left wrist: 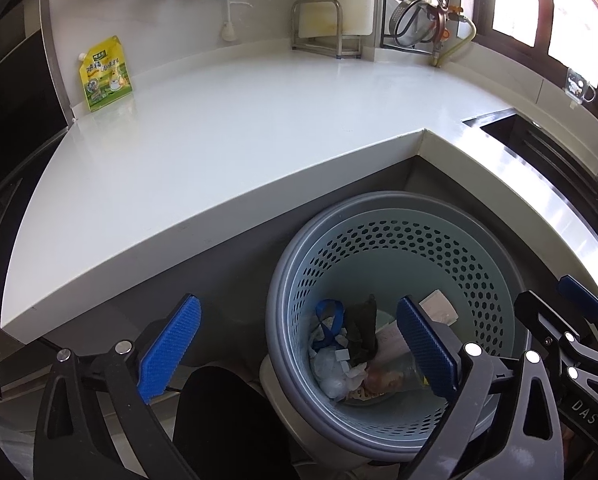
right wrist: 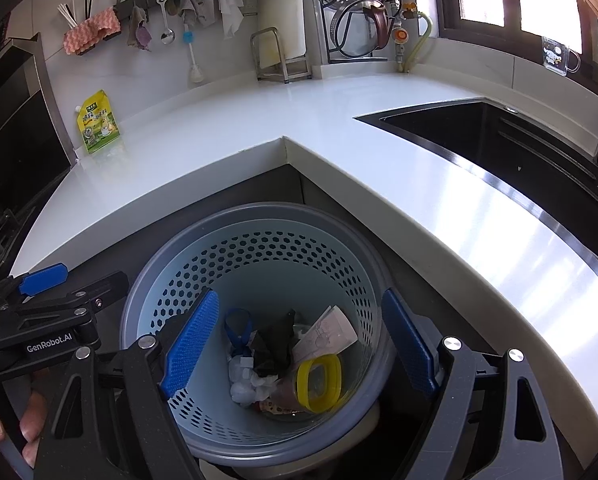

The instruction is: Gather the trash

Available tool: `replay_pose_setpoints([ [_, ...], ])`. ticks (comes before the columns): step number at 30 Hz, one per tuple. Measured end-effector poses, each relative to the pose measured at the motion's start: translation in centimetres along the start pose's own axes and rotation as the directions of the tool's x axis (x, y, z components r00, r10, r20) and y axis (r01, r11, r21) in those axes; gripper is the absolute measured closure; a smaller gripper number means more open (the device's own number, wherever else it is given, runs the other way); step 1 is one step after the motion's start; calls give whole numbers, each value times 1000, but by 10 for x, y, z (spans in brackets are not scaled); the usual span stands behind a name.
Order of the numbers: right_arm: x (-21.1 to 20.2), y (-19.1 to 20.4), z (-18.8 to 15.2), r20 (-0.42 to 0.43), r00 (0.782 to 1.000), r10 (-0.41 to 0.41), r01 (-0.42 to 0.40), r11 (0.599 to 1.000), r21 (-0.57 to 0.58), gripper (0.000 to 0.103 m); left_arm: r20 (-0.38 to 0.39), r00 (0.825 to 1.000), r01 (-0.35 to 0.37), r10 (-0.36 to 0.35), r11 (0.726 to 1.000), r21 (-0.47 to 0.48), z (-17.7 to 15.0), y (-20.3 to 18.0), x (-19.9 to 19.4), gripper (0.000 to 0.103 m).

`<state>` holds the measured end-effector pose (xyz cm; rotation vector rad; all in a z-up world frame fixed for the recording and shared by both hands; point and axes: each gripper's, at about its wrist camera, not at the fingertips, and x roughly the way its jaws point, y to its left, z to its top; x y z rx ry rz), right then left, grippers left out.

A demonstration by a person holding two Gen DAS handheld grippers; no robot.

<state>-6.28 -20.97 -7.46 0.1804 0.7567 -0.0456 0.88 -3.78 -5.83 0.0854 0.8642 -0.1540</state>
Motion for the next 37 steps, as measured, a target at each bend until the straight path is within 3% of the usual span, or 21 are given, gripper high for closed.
replay_pose_setpoints([
  [10, 0, 0, 0, -1, 1000, -1, 1, 1000, -2, 23, -5, 999, -48, 48, 999, -7, 0, 3, 2, 6],
  [37, 4, 2, -4, -8, 1000, -3, 3, 1000, 2, 23, -38, 998, -45, 44, 999, -6, -3, 3, 11, 6],
])
